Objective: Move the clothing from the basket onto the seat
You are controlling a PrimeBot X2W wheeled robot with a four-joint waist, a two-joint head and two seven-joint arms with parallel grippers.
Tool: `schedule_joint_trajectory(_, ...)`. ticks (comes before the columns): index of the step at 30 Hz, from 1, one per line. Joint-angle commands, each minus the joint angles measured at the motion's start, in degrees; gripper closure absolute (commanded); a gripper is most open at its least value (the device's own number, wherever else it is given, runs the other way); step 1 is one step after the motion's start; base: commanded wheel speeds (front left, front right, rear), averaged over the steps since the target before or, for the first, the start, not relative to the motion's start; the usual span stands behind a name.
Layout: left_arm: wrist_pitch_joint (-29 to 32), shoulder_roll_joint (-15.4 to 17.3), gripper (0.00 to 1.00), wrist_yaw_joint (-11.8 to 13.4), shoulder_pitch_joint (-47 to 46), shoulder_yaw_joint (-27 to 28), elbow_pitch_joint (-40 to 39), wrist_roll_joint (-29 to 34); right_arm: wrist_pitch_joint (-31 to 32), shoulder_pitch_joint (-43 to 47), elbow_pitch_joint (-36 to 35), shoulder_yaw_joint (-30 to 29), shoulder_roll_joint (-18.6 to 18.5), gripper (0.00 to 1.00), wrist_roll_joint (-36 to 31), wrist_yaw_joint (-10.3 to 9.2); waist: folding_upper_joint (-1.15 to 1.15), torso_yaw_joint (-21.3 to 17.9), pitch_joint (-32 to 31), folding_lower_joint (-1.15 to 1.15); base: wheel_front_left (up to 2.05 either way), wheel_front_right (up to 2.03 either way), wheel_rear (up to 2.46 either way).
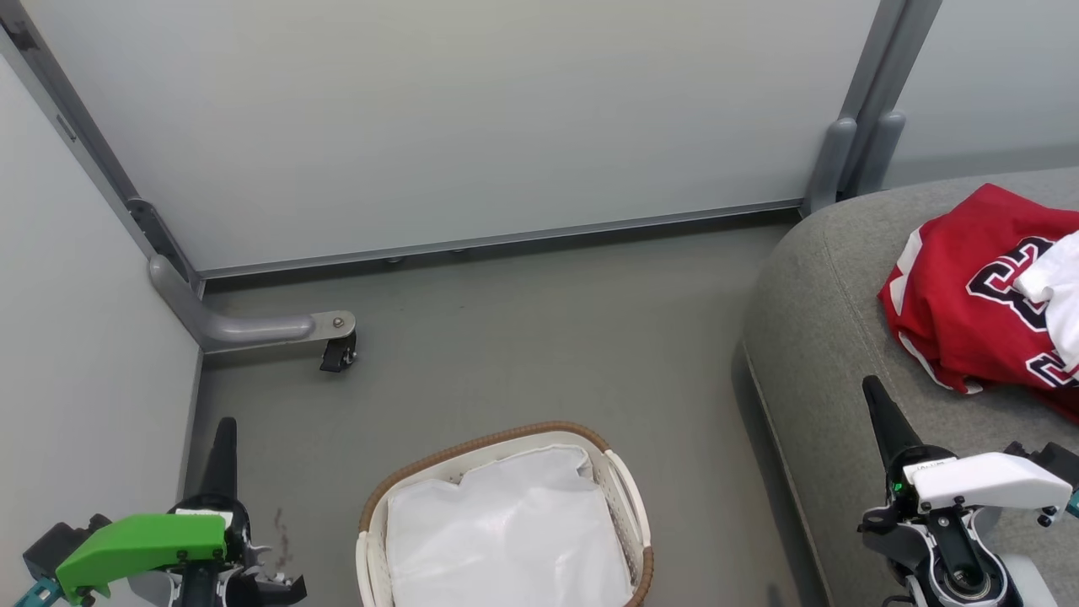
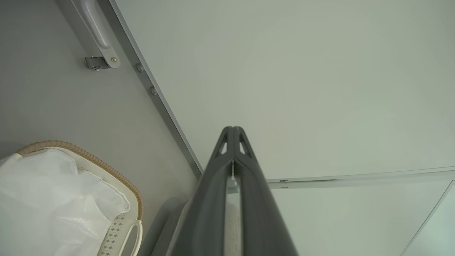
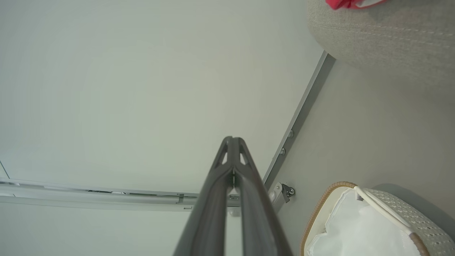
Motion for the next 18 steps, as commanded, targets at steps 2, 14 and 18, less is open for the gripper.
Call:
schedule_joint_trajectory(2,0.5,0.4,1.00,-0.4,-1.3,0.2,-0.5,-1.8,0.6,0.7,-0.7,-0.4,-0.3,1.00,1.8,-0.04,0.00,0.0,0.0,0.00,0.00,0.00,0.00)
schedule_joint_trajectory(14,2.0,0.5,1.00,-0.6,-1.7,0.3,-1.1,-7.7,2.2,1.2,-1.5,-1.4,-0.4,1.00,7.9,-0.04,0.00,0.2,-0.2,0.00,0.00,0.00,0.00)
schedule_joint_trajectory(18,2.5,0.5,1.00,-0.5,-1.9,0.3,-1.3,-9.1,2.6,1.3,-1.8,-1.7,-0.4,1.00,9.4,-0.04,0.00,0.2,-0.2,0.00,0.00,0.00,0.00)
